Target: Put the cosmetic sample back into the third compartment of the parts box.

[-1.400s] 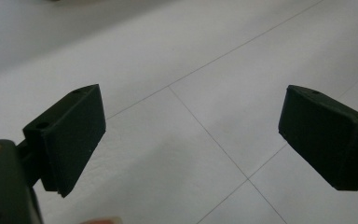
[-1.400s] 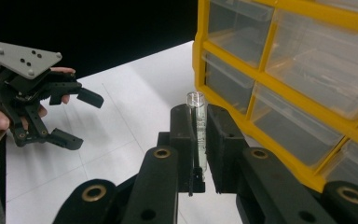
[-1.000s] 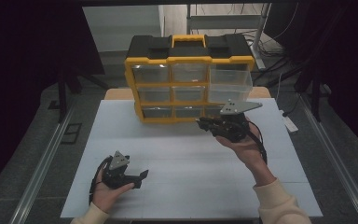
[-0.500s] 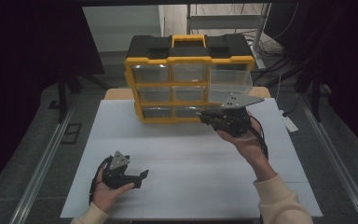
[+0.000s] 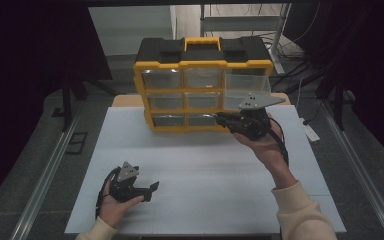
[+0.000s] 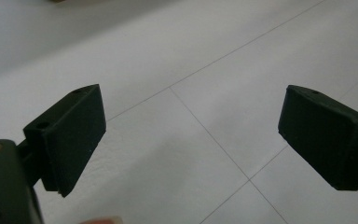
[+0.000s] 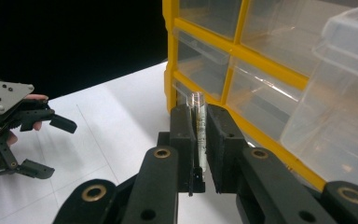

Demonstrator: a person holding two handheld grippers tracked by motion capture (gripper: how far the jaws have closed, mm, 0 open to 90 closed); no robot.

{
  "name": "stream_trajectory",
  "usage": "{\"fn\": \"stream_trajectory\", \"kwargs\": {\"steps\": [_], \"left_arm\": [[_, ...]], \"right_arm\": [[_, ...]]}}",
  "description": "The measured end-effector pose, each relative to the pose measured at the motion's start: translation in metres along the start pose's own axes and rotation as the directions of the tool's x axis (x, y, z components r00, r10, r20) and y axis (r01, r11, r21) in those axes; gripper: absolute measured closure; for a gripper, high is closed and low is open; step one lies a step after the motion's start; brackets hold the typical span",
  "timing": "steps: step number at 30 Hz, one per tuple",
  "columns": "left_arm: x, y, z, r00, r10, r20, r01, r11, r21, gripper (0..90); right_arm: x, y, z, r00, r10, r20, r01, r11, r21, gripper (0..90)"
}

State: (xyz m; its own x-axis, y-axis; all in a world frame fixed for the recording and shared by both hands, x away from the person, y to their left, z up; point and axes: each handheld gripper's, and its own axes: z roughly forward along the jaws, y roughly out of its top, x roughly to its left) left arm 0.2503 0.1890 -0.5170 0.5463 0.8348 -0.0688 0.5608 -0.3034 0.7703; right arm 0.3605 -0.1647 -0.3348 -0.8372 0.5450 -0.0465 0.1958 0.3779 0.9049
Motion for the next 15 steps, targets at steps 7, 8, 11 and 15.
{"fn": "stream_trajectory", "kwargs": {"steps": [7,8,11,15], "left_arm": [[0.001,0.0,0.0,1.0,-0.004,-0.004,0.004,1.0,0.001,7.8],[0.001,0.0,0.001,1.0,-0.003,-0.004,0.003,1.0,0.001,7.8],[0.0,0.0,0.001,1.0,-0.003,-0.003,0.003,1.0,0.001,7.8],[0.0,0.0,0.0,1.0,-0.006,-0.003,0.006,1.0,-0.001,7.9]], "right_arm": [[-0.002,0.008,-0.004,0.9999,-0.006,0.01,0.006,1.0,-0.014,81.6],[-0.003,0.009,-0.005,0.9999,-0.009,0.01,0.009,1.0,-0.018,81.6],[-0.005,0.012,-0.007,0.9998,-0.013,0.015,0.013,1.0,-0.023,81.6],[-0.006,0.016,-0.009,0.9996,-0.013,0.026,0.013,1.0,-0.028,81.6]]}}
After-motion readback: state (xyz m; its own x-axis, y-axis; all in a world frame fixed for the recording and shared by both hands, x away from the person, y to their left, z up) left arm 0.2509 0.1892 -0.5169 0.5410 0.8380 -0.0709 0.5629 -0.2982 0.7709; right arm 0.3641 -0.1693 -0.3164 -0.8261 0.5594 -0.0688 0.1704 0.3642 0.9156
